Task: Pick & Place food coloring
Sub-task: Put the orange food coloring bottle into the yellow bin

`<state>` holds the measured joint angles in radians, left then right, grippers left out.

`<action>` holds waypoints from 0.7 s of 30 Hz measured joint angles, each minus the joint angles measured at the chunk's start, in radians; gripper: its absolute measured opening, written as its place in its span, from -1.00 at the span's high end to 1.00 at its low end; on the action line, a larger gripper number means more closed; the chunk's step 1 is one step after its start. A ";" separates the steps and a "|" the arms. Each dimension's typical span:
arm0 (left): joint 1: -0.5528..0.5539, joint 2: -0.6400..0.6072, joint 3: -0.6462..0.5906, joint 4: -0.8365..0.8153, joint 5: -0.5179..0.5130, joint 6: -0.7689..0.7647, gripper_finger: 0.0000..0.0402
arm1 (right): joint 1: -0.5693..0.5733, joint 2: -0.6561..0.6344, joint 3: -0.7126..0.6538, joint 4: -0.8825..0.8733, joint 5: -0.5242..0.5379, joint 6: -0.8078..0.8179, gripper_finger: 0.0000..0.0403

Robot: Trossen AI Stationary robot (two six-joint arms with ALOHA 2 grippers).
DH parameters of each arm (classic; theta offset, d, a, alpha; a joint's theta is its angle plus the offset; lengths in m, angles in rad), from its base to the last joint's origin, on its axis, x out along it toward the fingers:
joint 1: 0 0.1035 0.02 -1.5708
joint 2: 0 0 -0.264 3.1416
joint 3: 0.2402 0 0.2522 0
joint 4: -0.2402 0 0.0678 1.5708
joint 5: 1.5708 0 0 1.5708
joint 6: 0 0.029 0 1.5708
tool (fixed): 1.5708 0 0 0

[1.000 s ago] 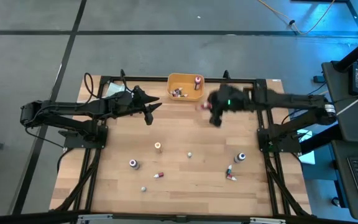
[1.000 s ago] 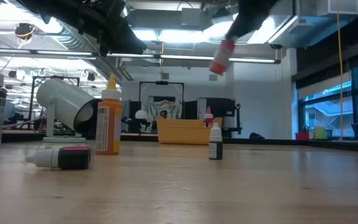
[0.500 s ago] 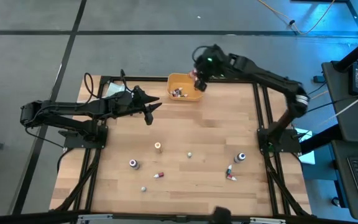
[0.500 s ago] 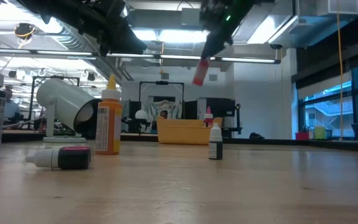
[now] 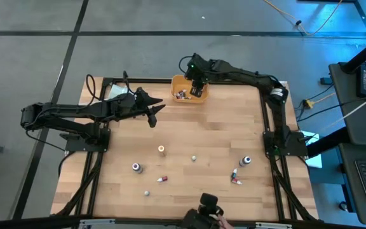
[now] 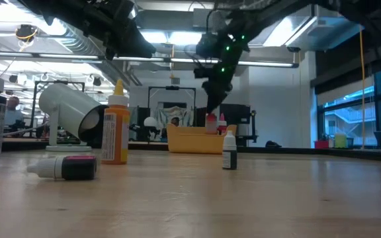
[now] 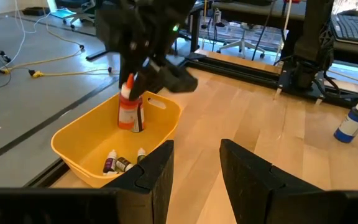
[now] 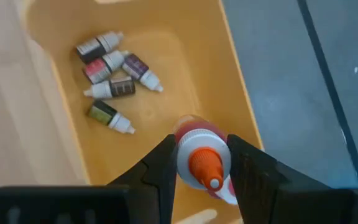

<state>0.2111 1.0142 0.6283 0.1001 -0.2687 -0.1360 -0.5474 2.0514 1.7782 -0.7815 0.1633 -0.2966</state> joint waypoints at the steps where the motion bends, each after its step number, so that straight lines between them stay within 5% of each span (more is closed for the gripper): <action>1: 0.000 0.000 0.000 0.000 0.000 0.000 0.36 | -0.001 0.008 0.000 0.004 0.000 0.000 0.37; 12: 0.000 0.000 0.000 -0.001 -0.003 0.007 0.36 | -0.012 0.066 -0.001 0.027 0.001 -0.027 0.36; 21: 0.000 0.000 0.000 -0.003 -0.003 0.009 0.37 | -0.013 0.070 -0.002 0.031 0.006 -0.027 0.17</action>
<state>0.2113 1.0142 0.6285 0.0967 -0.2722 -0.1274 -0.5602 2.1212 1.7763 -0.7509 0.1690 -0.3237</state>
